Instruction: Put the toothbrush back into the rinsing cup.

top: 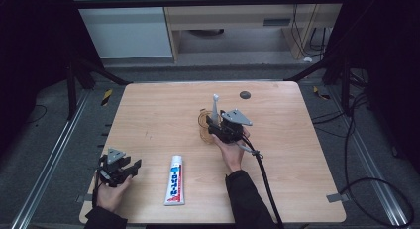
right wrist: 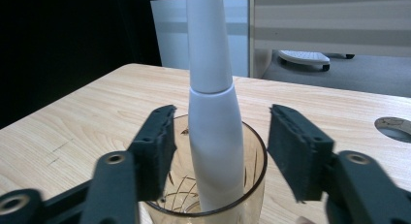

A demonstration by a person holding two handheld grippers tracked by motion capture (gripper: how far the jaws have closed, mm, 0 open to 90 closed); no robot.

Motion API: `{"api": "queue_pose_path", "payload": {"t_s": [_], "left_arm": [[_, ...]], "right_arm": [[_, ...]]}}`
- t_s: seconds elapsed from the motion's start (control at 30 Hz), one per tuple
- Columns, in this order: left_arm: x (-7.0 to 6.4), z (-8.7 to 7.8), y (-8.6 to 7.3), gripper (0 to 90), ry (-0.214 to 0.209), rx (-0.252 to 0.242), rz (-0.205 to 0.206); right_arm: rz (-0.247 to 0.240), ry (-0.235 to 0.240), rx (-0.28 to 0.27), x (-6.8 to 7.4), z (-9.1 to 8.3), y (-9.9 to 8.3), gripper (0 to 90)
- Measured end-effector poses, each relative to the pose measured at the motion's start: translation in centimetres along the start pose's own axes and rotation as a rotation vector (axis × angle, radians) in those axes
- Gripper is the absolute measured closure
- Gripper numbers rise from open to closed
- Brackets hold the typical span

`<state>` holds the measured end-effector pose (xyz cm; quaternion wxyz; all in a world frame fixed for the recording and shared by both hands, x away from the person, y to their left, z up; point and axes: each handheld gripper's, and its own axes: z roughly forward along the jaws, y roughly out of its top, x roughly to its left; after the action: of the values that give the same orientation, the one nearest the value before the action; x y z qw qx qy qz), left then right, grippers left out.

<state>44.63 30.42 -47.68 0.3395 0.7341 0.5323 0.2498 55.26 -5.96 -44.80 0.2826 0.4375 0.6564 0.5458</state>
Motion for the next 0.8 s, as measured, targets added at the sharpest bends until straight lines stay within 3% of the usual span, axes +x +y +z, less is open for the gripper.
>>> {"api": "queue_pose_path", "payload": {"t_s": [0.5, 0.63, 0.8], "left_arm": [[0.0, -0.1, 0.0, 55.9, 0.007, 0.001, 0.000], [-0.1, -0.1, 0.1, 57.9, 0.006, 0.003, 0.001], [-0.2, -0.2, 0.1, 62.1, 0.002, 0.014, 0.002]], "right_arm": [[-0.015, 0.068, 0.050, 0.5, -2.3, 1.2, 22.8], [-0.031, 0.071, 0.057, 0.2, -3.7, 1.7, 21.4], [-0.016, 0.065, 0.040, -1.1, -6.0, 2.0, 21.9]]}}
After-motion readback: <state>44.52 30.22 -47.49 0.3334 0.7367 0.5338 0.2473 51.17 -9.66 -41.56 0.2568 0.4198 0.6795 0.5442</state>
